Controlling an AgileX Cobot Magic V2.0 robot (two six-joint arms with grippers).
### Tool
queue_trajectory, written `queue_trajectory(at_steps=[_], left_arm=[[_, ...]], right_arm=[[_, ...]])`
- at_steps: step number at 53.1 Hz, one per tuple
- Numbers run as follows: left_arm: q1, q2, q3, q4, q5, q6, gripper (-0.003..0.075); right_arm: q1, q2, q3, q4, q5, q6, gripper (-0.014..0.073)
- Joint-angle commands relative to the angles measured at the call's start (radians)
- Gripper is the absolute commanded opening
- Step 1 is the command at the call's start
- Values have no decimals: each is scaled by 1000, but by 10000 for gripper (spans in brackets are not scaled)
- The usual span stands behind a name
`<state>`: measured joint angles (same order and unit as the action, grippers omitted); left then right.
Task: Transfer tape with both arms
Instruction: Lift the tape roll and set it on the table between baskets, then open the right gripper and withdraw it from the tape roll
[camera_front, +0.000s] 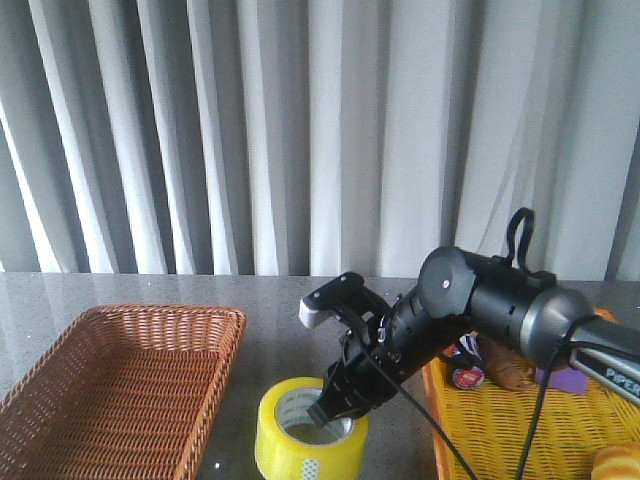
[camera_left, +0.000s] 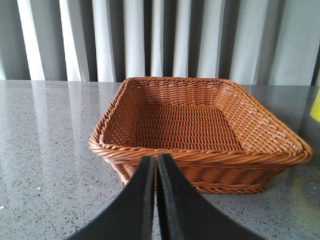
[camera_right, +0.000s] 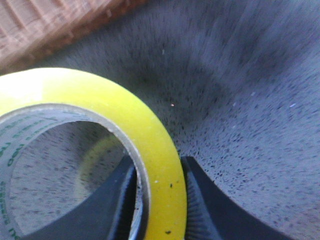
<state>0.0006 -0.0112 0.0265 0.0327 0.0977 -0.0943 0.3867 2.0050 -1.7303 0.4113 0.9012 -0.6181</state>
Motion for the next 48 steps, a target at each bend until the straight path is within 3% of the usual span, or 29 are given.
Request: queue_trajectory(at_steps=[1, 12, 32, 48], left_arm=[[0, -7, -30, -1, -76, -10, -6], [0, -7, -30, -1, -76, -10, -6], [0, -7, -30, -1, -76, -10, -6], [0, -7, -30, -1, -76, -10, -6]], right_arm=[[-3, -16, -29, 15, -56, -8, 8], [-3, 13, -29, 9, -32, 1, 104], [-3, 6, -29, -33, -34, 55, 421], [-29, -222, -29, -36, -44, 101, 421]])
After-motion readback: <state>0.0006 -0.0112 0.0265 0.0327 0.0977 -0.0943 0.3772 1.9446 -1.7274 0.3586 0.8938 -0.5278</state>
